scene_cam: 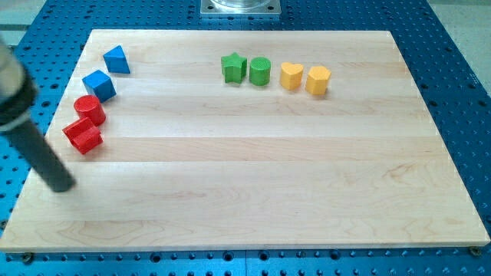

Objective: Separate the red blocks

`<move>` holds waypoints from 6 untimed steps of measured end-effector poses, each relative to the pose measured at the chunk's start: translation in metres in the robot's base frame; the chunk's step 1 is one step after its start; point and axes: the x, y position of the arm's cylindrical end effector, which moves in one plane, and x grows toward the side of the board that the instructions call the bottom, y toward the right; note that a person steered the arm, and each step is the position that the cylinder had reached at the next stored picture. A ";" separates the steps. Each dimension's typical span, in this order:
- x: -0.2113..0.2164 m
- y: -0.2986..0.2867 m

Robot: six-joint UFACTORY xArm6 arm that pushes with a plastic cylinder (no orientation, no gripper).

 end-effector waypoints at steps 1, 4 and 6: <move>0.023 -0.050; -0.093 0.012; -0.079 -0.001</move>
